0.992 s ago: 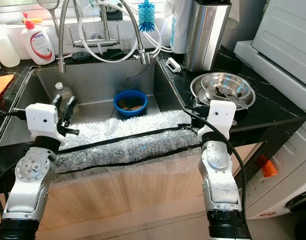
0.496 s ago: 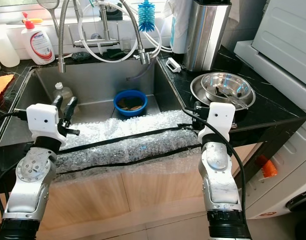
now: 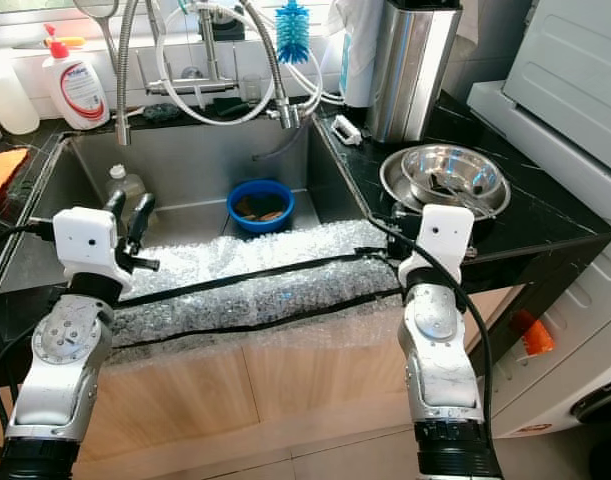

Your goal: Kitchen organization

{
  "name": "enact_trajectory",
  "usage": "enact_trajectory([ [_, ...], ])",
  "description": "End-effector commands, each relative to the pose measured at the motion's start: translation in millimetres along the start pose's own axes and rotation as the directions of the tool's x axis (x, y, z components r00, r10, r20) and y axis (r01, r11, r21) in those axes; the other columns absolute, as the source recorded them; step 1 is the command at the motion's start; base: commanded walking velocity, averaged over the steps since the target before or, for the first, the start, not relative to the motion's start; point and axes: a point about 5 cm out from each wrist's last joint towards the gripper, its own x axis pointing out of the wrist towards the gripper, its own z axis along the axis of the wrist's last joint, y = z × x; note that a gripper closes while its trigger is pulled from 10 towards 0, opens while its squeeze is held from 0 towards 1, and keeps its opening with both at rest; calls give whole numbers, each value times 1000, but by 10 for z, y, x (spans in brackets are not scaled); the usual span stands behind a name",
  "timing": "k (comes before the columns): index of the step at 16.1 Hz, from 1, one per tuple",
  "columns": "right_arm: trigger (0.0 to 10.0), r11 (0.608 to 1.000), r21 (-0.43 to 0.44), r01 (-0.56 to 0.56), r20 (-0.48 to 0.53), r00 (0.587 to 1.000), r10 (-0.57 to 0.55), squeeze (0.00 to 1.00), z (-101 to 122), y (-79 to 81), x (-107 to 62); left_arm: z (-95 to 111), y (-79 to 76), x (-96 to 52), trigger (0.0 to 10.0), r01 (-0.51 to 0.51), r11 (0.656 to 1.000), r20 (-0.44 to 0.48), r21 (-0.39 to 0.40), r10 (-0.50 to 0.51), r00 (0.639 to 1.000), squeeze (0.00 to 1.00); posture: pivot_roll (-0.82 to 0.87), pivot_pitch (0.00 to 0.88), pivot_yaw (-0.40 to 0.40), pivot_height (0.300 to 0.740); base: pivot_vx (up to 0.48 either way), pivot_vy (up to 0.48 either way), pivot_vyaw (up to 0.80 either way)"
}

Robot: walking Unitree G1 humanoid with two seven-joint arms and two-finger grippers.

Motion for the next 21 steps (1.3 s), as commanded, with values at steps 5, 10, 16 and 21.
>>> enact_trajectory([
  [5,10000,999,21,29,57,998,-30,0,115,-6,17,-30,-26,-13,10000,8,1000,-17,9,-8,1000,0,0,0,-5,740,0,0,0],
  [10,10000,999,25,48,52,997,-50,0,103,-38,23,-35,-30,-9,10000,10,1000,-19,9,-10,1000,0,-3,0,-5,740,0,0,0],
  [16,10000,999,41,26,79,996,-29,0,146,-5,23,-38,-36,-6,10000,10,1000,-19,8,-10,1000,0,-2,0,-6,740,0,0,0],
  [21,10000,999,40,12,87,996,-15,0,159,5,35,-51,-51,-4,10000,13,1000,-23,6,-13,1000,0,-7,0,-3,740,0,0,0],
])
